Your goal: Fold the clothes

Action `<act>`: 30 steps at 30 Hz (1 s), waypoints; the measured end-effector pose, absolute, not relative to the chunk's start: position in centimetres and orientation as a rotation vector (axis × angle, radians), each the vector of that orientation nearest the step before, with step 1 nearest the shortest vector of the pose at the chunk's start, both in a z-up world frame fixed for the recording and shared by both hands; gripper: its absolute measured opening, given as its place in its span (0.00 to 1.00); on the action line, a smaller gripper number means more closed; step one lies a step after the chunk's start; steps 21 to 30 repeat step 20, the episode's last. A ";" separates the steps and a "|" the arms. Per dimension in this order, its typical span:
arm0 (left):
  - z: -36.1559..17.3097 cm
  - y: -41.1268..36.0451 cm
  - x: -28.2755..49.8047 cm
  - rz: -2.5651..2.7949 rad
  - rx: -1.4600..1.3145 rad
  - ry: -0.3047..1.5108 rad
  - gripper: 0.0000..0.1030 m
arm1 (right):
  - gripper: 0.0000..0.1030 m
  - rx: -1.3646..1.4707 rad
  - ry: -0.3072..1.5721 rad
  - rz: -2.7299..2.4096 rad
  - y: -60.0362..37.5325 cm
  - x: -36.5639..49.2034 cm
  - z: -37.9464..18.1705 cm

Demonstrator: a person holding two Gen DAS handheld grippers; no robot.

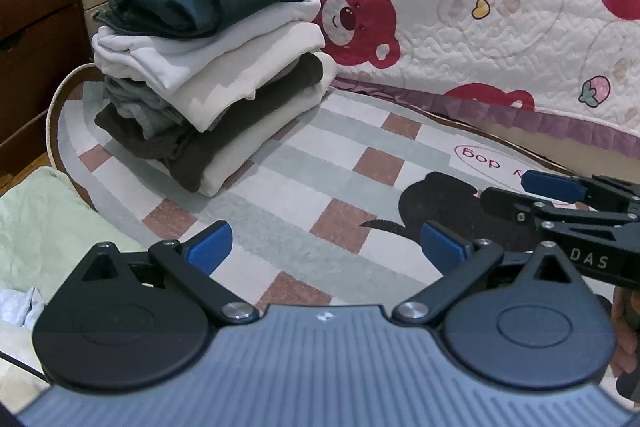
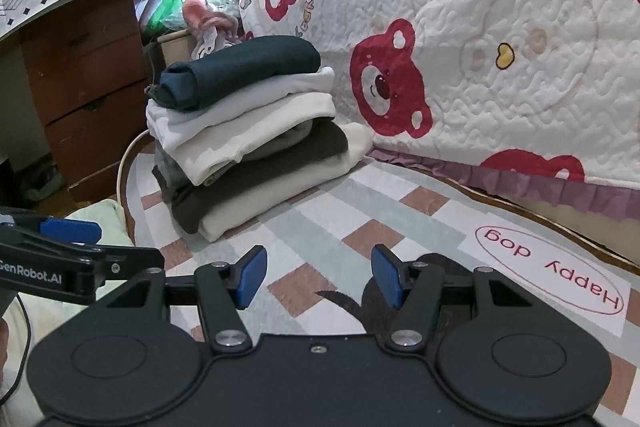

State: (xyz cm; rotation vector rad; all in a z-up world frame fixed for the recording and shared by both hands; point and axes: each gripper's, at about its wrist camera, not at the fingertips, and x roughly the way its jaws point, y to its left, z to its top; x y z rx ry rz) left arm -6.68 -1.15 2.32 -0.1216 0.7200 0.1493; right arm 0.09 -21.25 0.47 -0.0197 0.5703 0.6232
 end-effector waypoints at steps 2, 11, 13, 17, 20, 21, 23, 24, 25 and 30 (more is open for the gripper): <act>2.3 -1.2 -6.7 0.142 -0.125 0.721 1.00 | 0.61 -0.023 0.573 0.626 -21.1 0.0 0.4; 2.2 -1.1 -6.8 0.146 -0.131 0.710 1.00 | 0.61 -0.022 0.585 0.628 -21.0 0.0 0.1; 2.2 -1.1 -6.8 0.145 -0.129 0.710 1.00 | 0.61 -0.022 0.587 0.629 -21.0 0.0 0.1; 2.3 -1.3 -6.8 0.141 -0.118 0.708 1.00 | 0.61 -0.021 0.588 0.630 -20.9 0.0 0.1; 2.3 -1.4 -6.7 0.139 -0.114 0.711 1.00 | 0.61 -0.019 0.590 0.630 -21.0 0.1 0.1; 2.3 -1.4 -6.7 0.139 -0.114 0.711 1.00 | 0.61 -0.019 0.590 0.630 -21.0 0.1 0.1; 2.3 -1.4 -6.7 0.139 -0.114 0.711 1.00 | 0.61 -0.019 0.590 0.630 -21.0 0.1 0.1; 2.3 -1.4 -6.7 0.139 -0.114 0.711 1.00 | 0.61 -0.019 0.590 0.630 -21.0 0.1 0.1; 2.3 -1.4 -6.7 0.139 -0.114 0.711 1.00 | 0.61 -0.019 0.590 0.630 -21.0 0.1 0.1; 2.3 -1.4 -6.7 0.139 -0.114 0.711 1.00 | 0.61 -0.019 0.590 0.630 -21.0 0.1 0.1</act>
